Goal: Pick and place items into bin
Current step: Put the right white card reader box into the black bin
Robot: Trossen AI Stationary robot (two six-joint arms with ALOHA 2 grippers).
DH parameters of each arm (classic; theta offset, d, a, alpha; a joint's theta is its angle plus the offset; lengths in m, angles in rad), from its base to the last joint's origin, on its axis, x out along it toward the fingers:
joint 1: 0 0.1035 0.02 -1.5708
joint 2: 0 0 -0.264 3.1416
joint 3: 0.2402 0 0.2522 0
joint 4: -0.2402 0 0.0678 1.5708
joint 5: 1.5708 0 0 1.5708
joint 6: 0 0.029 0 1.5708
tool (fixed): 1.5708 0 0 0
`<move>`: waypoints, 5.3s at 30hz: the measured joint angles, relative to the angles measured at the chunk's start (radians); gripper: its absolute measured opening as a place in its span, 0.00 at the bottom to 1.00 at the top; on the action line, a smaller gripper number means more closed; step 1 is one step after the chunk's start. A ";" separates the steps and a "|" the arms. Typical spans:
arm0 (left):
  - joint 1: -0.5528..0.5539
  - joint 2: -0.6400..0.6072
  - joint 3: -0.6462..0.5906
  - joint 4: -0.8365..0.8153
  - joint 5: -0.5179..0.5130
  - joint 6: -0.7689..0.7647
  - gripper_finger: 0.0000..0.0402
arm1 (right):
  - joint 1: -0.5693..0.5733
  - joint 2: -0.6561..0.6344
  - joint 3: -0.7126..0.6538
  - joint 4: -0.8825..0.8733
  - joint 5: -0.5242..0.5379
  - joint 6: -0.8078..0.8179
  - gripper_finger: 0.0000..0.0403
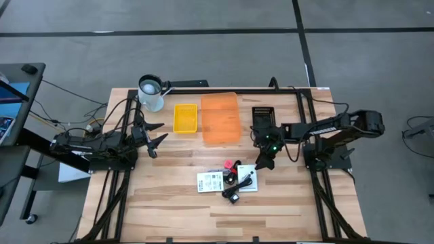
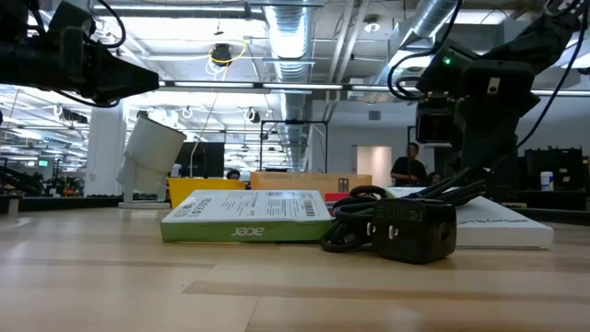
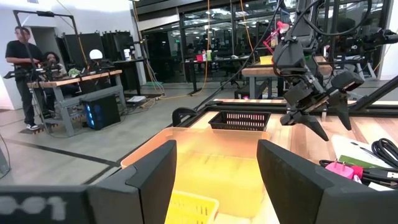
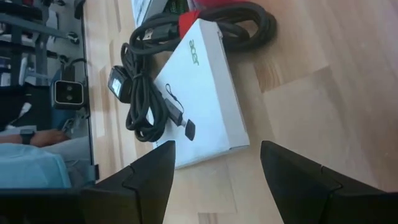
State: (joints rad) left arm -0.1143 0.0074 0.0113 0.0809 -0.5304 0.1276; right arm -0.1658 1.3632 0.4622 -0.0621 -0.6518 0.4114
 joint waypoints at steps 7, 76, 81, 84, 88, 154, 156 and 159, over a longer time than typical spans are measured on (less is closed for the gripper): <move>0.000 0.000 0.000 0.000 0.000 0.000 0.53 | 0.000 0.000 0.000 0.014 -0.002 0.000 0.58; 0.000 0.000 0.000 0.000 -0.001 0.000 0.53 | 0.021 0.228 0.003 0.250 -0.137 0.085 0.58; 0.000 0.000 0.000 0.000 -0.001 0.000 0.53 | 0.021 0.219 0.000 0.247 -0.132 0.087 0.58; 0.000 0.000 0.000 0.000 -0.002 0.000 0.53 | 0.019 0.222 0.000 0.247 -0.132 0.088 0.58; 0.000 0.000 0.000 0.000 -0.002 0.000 0.53 | 0.013 0.224 0.001 0.250 -0.133 0.093 0.58; 0.000 0.000 0.000 0.000 -0.003 0.000 0.53 | -0.021 0.226 0.035 0.227 -0.206 0.139 0.16; 0.000 0.000 0.000 0.000 -0.003 0.000 0.53 | -0.033 0.226 0.035 0.226 -0.215 0.139 0.16; 0.000 0.000 0.000 0.000 -0.003 0.000 0.53 | -0.050 0.226 0.035 0.219 -0.227 0.139 0.16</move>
State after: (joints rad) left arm -0.1143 0.0074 0.0113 0.0810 -0.5339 0.1276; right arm -0.2156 1.5894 0.4973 0.1573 -0.8791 0.5507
